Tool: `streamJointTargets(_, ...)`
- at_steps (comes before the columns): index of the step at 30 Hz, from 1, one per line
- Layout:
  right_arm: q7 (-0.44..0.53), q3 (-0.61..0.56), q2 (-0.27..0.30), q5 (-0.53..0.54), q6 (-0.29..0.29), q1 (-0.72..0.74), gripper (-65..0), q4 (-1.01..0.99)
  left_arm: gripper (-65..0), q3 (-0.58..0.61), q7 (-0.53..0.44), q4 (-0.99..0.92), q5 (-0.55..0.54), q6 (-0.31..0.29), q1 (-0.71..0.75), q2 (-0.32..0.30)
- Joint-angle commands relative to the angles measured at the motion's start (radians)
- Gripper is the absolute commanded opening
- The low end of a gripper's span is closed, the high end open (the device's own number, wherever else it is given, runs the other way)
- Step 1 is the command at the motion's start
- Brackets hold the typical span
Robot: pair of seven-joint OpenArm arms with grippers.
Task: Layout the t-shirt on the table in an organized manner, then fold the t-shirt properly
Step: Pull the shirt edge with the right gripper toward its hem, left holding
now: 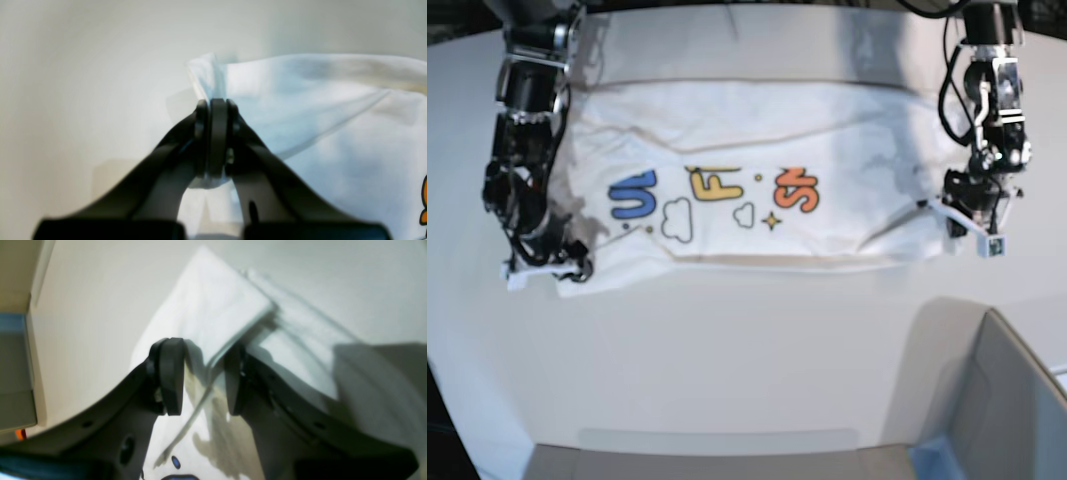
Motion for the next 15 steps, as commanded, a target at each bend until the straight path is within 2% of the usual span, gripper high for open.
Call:
streamJointTargets(1, 0.009, 0.005, 0.003, -0.010, -0.010, 0.024, -43.9, 0.003, -65.0, -0.008, -0.015, 0.018, 0.001, 0.002, -0.012, -0.016)
streamJointTargets(15, 0.011, -0.003, -0.005, -0.010, -0.010, 0.059, -43.9, -0.001, -65.0, -0.008, -0.015, 0.018, 0.001, 0.002, -0.010, -0.016)
